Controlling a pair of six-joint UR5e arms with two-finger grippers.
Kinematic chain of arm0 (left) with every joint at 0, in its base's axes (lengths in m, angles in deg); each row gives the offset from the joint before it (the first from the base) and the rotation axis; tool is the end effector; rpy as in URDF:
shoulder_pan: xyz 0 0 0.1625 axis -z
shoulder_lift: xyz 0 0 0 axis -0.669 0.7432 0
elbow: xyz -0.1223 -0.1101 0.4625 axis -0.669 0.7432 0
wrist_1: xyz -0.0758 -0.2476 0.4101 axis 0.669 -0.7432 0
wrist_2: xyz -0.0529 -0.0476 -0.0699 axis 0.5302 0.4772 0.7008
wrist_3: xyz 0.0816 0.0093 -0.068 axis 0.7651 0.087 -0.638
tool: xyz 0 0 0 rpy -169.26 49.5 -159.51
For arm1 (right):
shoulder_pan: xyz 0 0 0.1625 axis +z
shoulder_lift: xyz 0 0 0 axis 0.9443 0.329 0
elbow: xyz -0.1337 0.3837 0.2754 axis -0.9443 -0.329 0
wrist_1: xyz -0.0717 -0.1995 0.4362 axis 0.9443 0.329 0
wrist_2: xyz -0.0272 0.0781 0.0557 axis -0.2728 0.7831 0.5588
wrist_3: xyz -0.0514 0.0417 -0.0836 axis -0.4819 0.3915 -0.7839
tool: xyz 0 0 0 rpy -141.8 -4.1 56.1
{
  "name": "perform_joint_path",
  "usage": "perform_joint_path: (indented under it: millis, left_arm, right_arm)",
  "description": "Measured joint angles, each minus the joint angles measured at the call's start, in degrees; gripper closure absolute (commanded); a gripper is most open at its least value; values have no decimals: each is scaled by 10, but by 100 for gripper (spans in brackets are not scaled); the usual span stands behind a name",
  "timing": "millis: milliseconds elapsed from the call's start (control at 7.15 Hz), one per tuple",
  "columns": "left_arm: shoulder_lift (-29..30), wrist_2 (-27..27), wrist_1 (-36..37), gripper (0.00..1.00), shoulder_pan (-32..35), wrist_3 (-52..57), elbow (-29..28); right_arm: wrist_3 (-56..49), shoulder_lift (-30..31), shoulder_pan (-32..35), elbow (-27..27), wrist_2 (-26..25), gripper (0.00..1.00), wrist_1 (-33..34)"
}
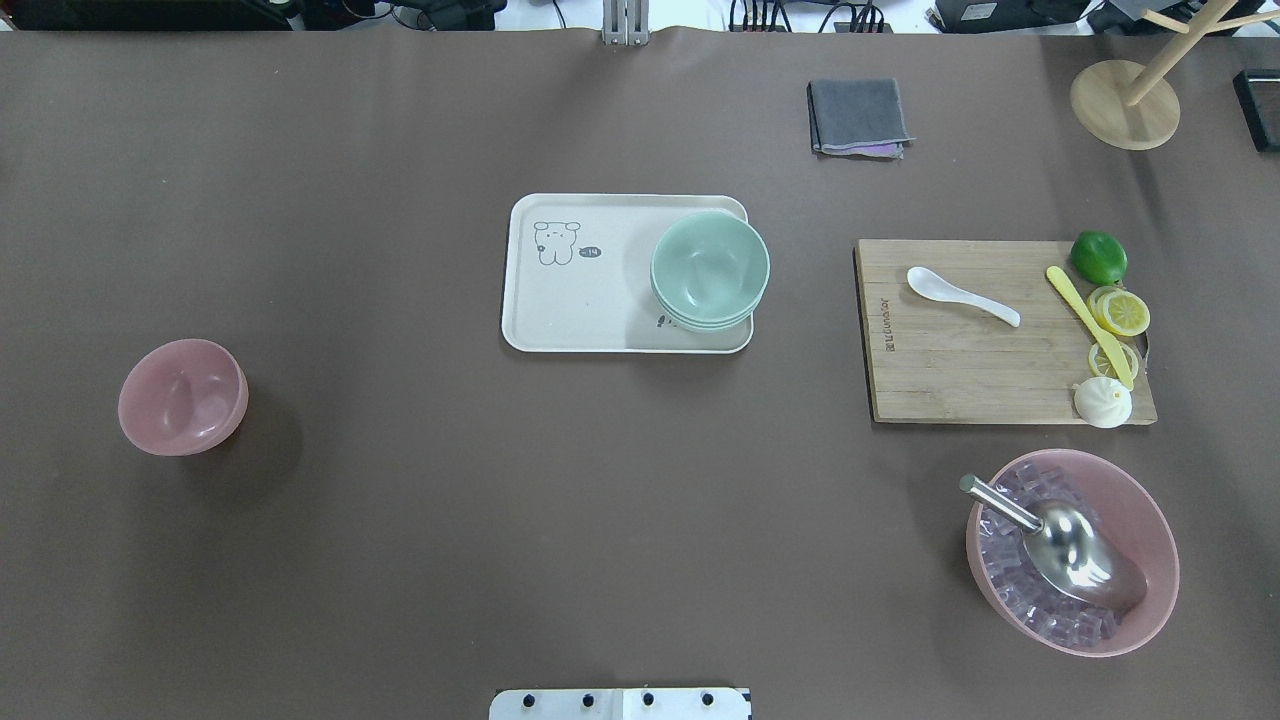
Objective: Stack pink bowl on green and place spoon
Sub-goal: 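Move the left gripper toward the pink bowl on the table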
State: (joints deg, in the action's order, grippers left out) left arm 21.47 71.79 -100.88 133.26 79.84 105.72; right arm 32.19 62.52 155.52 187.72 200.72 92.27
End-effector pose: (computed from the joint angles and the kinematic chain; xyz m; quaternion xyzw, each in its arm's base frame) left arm -0.0705 -0.5798 0.6508 0.0507 0.3821 0.0443 0.9217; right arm 0.0196 -0.4967 0.6170 -0.0234 -0.3393 -0.0423 0.9394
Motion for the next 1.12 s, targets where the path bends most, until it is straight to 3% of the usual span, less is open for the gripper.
perform_joint_path:
  millis: [419,839,1118]
  left_arm:
    - [2,0,-10,1,-1,-1,1]
    - [8,0,-137,1,-2,-4,-9]
    - [25,34,-152,1,-6,-5,-45]
  right_arm:
    - [0,1,0,6,10,0,1]
    - [6,-8,-3,14,12,0,-4]
    - [7,-46,-4,-1,17,0,-25]
